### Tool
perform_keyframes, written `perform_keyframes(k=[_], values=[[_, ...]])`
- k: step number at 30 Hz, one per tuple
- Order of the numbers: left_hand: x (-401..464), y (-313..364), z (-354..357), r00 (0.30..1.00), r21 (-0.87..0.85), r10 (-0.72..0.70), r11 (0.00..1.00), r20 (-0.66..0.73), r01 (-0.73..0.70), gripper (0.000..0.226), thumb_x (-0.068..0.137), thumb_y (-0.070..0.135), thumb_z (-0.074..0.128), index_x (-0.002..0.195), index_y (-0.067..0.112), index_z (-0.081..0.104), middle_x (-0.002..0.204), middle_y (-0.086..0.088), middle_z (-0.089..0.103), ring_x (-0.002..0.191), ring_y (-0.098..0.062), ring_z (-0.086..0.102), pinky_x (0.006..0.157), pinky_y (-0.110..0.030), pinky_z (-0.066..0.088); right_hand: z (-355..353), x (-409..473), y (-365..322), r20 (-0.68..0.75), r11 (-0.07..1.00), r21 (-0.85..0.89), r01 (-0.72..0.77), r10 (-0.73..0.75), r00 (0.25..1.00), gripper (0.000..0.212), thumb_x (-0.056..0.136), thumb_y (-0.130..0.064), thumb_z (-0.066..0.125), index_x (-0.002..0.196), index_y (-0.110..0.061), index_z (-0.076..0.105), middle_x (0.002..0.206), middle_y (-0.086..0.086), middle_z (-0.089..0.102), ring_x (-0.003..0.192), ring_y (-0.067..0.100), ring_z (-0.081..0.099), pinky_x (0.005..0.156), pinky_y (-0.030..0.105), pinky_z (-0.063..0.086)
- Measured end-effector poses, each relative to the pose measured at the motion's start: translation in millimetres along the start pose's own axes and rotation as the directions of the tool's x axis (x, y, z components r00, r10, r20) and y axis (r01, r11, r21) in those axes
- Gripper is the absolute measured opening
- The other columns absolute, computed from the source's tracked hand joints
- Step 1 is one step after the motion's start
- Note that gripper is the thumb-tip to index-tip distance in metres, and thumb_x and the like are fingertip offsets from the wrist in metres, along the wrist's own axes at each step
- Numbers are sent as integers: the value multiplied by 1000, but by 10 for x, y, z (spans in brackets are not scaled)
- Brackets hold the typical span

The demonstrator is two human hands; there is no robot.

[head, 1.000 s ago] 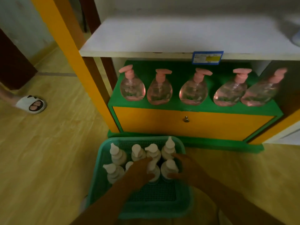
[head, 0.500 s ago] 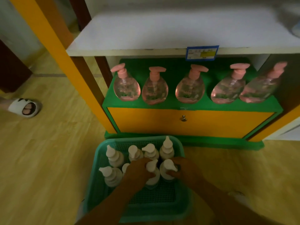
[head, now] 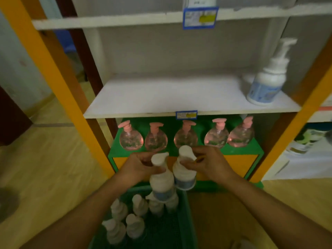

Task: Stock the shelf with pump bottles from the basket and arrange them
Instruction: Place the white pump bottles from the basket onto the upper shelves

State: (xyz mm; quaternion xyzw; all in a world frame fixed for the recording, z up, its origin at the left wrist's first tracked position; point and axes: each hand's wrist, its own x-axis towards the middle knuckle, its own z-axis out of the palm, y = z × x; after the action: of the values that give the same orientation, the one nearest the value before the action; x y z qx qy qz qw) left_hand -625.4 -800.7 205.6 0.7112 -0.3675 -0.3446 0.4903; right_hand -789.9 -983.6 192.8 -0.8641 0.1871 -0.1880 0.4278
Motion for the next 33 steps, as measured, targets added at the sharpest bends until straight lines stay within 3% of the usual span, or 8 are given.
perform_keyframes(k=[5,10,12,15,19,22,28,33], values=[[63,617,-2,978,18,155,988,-140,-154,34,77,0,71,110,7,67,95,2,71,79,4,69,65,-10,54,-438,120,-382,-139,989,-58,136,-143,980,26,69,-55,68,87,-37,67,80,-9,67,72,3,61,55,18,47],[138,823,52,949,32,210,978,-236,-208,34,71,20,76,104,21,71,99,6,74,88,-4,70,74,-21,58,-731,164,-570,-195,976,-135,173,-197,961,34,69,-55,66,81,-24,70,75,-5,64,68,9,58,59,30,48],[158,899,43,944,14,216,975,-247,-220,39,60,37,76,98,30,71,90,15,76,85,-2,71,67,-16,57,-924,202,-687,-220,974,-116,192,-214,952,32,70,-54,68,82,-24,71,75,-5,64,69,8,60,58,23,49],[164,1011,48,935,-24,273,958,-227,-285,31,56,36,74,87,39,69,82,26,74,79,5,69,56,-6,51,-1231,310,-892,-304,975,-95,201,-221,927,22,72,-49,71,83,-30,70,78,-7,67,72,5,63,58,12,45],[153,1117,23,933,-28,312,946,-182,-322,28,54,42,75,81,47,72,89,23,74,83,4,69,58,-6,51,-1612,535,-1058,-440,988,-54,147,-156,884,16,73,-42,74,85,-32,70,78,0,73,73,15,69,68,34,56],[156,1135,-8,929,-22,330,941,-167,-339,28,53,43,75,81,51,72,91,21,74,85,2,69,59,-7,51,-1807,748,-1029,-502,998,-36,54,-65,863,37,74,-43,74,100,-16,72,87,5,73,82,19,69,77,45,57],[172,1097,-51,928,23,335,942,-163,-336,28,58,36,75,79,55,70,90,27,72,85,7,68,56,-4,49,-1928,1072,-893,-550,991,-104,-88,16,835,40,76,-43,73,100,-11,71,91,7,72,84,23,68,81,47,56],[169,1049,-78,928,21,340,940,-153,-341,31,60,32,75,81,54,70,91,28,72,86,8,67,59,-4,49,-1937,1217,-821,-595,973,-111,-202,97,798,37,73,-48,74,82,-13,68,83,8,69,83,28,67,77,46,56]])
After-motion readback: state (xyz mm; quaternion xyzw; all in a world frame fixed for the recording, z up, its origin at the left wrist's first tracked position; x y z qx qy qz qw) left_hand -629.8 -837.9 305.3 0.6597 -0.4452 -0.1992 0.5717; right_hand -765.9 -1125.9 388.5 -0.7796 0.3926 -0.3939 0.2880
